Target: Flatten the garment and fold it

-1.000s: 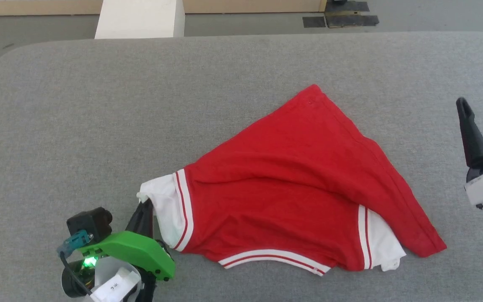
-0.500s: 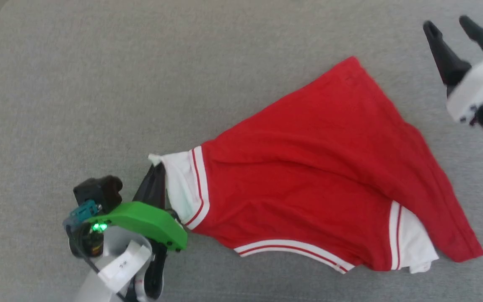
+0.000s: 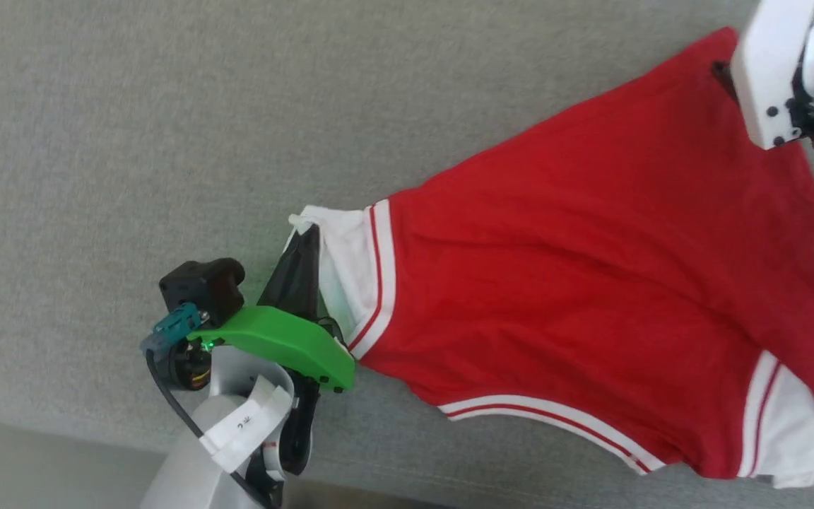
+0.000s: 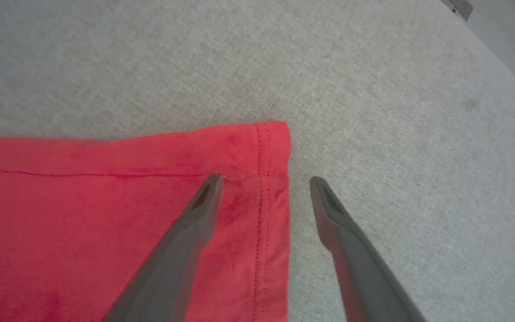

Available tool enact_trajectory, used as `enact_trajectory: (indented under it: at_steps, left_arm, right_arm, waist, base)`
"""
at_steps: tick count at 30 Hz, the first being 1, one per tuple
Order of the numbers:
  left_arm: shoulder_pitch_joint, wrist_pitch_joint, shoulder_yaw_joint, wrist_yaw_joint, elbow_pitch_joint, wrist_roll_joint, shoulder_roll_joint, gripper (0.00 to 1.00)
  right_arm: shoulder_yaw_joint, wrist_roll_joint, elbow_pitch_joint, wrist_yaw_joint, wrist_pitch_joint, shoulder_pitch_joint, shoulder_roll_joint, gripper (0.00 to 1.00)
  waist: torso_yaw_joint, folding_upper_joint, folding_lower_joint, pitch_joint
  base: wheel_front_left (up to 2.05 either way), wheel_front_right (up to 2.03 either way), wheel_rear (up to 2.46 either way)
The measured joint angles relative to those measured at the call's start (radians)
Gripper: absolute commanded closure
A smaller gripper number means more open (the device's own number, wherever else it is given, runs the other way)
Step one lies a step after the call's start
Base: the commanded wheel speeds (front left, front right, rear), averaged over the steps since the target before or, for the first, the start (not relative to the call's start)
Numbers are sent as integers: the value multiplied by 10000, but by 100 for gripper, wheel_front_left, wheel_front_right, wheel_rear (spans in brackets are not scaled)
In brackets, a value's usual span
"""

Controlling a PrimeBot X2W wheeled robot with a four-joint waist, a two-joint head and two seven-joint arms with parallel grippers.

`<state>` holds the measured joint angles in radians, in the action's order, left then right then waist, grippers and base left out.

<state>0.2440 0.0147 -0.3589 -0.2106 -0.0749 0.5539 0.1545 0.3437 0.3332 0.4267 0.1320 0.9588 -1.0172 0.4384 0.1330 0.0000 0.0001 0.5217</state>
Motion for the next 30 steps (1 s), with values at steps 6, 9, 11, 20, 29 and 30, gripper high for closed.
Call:
enact_trajectory:
  at_steps: [6, 9, 11, 20, 29, 30]
  left_arm:
    - [121, -96, -65, 29, 65, 0, -71, 100]
    - [165, -176, -65, 42, 94, 0, -84, 100]
    - [184, -192, -58, 42, 121, 0, -84, 100]
    - [148, -190, 75, 15, 291, 6, 44, 100]
    - [-365, -36, 314, -90, 399, 280, 374, 100]
    - [-460, 6, 336, -102, 407, 328, 399, 100]
  right_arm:
    - [721, -23, -46, -2, 1106, -351, 213, 0]
    - [763, 297, -157, 0, 1429, -443, 322, 0]
    - [700, 439, -176, 0, 1503, -449, 359, 80]
    - [-324, 872, -102, 0, 307, 224, 94, 100]
    - [-2209, 2040, -1358, 0, -1603, 2277, -207, 100]
    - [-2351, 2080, -1521, 0, -1668, 2605, -188, 100]
  waist:
    - [285, 0, 0, 509]
    - [374, 0, -1, 627]
    - [371, 0, 0, 630]
    - [129, 0, 0, 152]
    - [-367, 0, -1, -1098]
    - [-428, 0, -1, -1240]
  base:
    - [0, 0, 0]
    - [0, 0, 0]
    - [0, 0, 0]
    - [0, 0, 0]
    - [0, 0, 0]
    - [0, 0, 0]
